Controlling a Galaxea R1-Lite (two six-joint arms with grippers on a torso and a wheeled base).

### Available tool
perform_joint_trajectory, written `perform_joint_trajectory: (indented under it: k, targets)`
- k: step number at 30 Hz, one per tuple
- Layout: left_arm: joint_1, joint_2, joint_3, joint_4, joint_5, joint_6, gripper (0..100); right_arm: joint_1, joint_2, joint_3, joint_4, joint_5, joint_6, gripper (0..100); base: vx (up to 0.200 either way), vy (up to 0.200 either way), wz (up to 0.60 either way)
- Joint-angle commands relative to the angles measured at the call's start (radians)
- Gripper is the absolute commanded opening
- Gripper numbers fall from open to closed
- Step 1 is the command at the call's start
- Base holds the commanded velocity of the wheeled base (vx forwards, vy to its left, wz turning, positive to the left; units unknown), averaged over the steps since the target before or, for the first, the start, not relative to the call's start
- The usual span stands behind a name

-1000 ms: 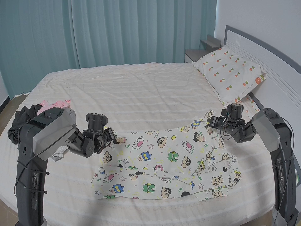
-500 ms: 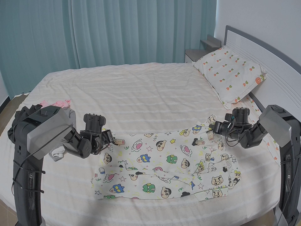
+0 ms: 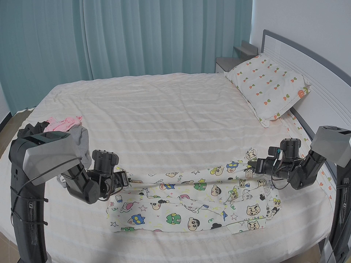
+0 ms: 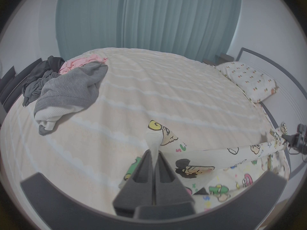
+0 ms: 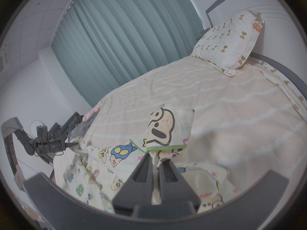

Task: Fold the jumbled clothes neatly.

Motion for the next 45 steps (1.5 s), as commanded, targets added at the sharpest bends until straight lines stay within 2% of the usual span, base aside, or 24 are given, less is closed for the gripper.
perform_joint_trajectory:
  k: [1,10,14,23,24,25,37,45]
  targets:
    - [-0.045,0.005,0.114,-0.065,-0.018,0.019,0,-0.020,-0.010,0.137,-0.022,0.004,-0.088,0,0.000,0.000,0.00]
    - [-0.048,0.031,0.168,-0.071,-0.016,0.019,0,-0.054,0.027,0.224,-0.029,0.002,-0.182,0,0.000,0.000,0.00]
    - [-0.048,0.031,0.183,-0.074,-0.016,0.019,0,-0.054,0.025,0.259,-0.040,0.002,-0.197,0,0.000,0.000,0.00]
    - [-0.050,0.032,0.203,-0.076,-0.018,0.010,0,-0.046,0.093,0.353,-0.283,-0.001,-0.192,0,0.000,0.000,0.00]
    - [-0.050,0.032,0.206,-0.076,-0.018,0.012,100,-0.046,0.096,0.358,-0.292,-0.001,-0.192,0,0.000,0.000,0.00]
    - [-0.050,0.032,0.213,-0.076,-0.019,0.010,100,-0.045,0.101,0.368,-0.303,-0.001,-0.192,100,0.000,0.000,0.00]
    - [-0.039,0.016,0.237,-0.076,-0.013,-0.057,100,-0.065,0.042,0.419,-0.307,0.001,-0.182,100,0.000,0.000,0.00]
    - [0.006,-0.030,0.303,-0.135,-0.013,-0.077,100,-0.127,-0.002,0.442,-0.307,0.001,-0.180,100,0.000,0.000,0.00]
